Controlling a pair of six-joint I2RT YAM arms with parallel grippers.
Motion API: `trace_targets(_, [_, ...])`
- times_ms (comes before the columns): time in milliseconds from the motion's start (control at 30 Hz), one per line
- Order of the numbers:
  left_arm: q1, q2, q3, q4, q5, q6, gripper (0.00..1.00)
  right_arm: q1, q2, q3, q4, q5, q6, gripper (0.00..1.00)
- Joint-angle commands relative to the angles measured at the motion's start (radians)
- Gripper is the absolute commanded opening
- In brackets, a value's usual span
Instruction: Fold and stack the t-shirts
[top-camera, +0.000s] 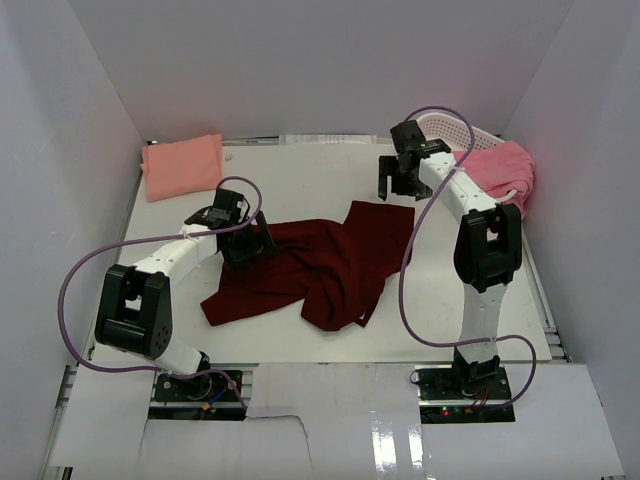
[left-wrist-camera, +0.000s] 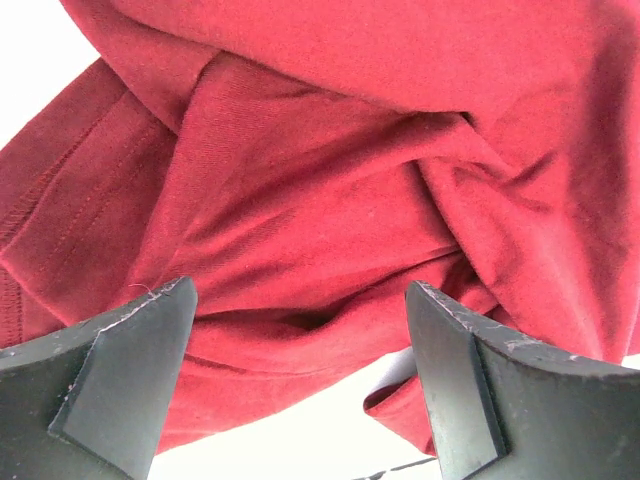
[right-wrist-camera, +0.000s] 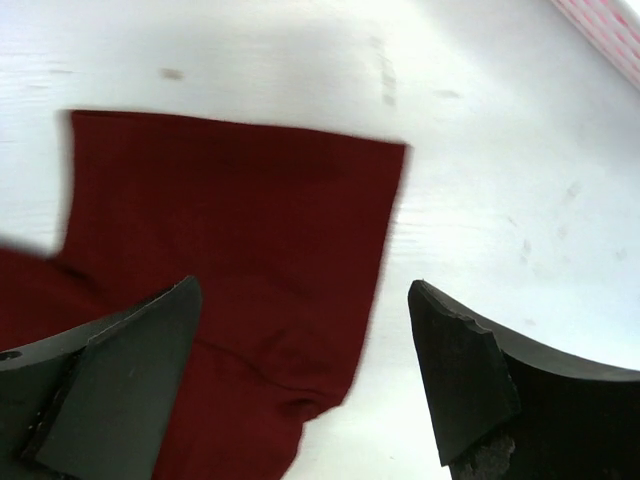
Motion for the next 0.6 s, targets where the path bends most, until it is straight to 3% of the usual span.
trace_targets(0, [-0.003,-0.028,0.032,-0.043,-0.027,0.031,0.97,-0.032,-0.003,-0.024,-0.103,0.142,0.1,0.9])
trace_targets(200, [-0.003,-0.037,0.032,-0.052,-0.03,0.041,0.97,-0.145,-0.134,-0.311,0.041,0.1,0.223,0.91])
trace_targets(567, [-0.003,-0.039,0.034,-0.054,-0.025,0.046,0.97,-0.315,-0.118,-0.322,0.069,0.149,0.258,0.94])
